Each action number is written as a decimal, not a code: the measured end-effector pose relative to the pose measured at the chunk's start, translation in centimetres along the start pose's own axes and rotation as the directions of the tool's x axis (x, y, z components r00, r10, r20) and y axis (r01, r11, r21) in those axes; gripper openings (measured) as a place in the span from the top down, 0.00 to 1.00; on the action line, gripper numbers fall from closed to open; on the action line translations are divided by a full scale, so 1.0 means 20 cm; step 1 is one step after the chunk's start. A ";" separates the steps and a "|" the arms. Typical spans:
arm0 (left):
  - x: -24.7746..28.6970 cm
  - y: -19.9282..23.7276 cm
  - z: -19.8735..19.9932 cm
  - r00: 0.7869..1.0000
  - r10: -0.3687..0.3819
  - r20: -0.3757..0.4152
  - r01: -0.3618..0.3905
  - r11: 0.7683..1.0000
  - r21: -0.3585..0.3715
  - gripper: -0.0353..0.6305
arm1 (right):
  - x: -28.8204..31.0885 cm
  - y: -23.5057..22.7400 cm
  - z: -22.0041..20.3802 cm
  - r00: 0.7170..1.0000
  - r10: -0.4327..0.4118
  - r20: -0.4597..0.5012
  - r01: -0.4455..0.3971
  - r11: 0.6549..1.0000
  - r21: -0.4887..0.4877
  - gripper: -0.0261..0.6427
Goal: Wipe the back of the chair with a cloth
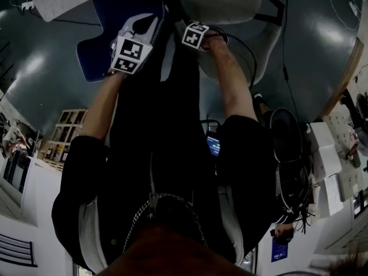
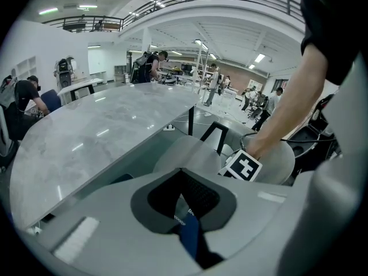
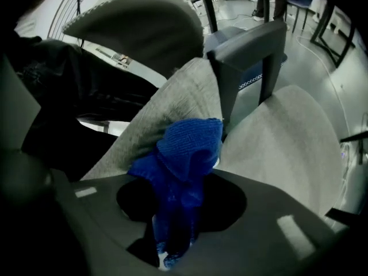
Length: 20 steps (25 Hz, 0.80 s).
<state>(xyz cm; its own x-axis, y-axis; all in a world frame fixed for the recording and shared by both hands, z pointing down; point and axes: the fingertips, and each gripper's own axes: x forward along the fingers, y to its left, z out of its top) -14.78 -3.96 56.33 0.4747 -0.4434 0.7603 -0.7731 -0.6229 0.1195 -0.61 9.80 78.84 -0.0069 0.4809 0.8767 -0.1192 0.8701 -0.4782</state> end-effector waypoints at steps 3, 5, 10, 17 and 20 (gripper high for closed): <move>-0.02 0.04 -0.01 1.000 0.004 -0.002 -0.004 1.000 -0.006 0.93 | -0.02 -0.02 0.06 1.000 0.005 0.022 -0.006 1.000 0.024 0.74; -0.03 0.06 -0.01 1.000 0.006 -0.001 -0.006 1.000 -0.009 0.93 | -0.04 -0.06 0.10 0.999 -0.002 0.041 0.000 0.999 0.050 0.74; -0.03 0.11 -0.02 1.000 0.006 0.004 -0.005 1.000 -0.015 0.93 | -0.10 -0.16 0.19 0.995 -0.054 0.087 0.046 0.994 0.095 0.74; -0.04 0.11 -0.01 1.000 0.004 0.012 -0.004 1.000 -0.013 0.93 | -0.14 -0.21 0.21 0.979 -0.114 0.166 0.084 0.980 0.180 0.73; -0.02 0.09 0.00 1.000 0.000 0.015 0.000 1.000 -0.011 0.93 | -0.13 -0.20 0.15 0.977 -0.128 0.170 0.094 0.977 0.193 0.73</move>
<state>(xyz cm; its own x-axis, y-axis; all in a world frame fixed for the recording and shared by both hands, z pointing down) -16.42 -4.97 56.22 0.4810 -0.4532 0.7505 -0.7776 -0.6159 0.1265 -3.14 4.77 78.72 -0.1599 0.3404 0.9266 -0.3091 0.8742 -0.3745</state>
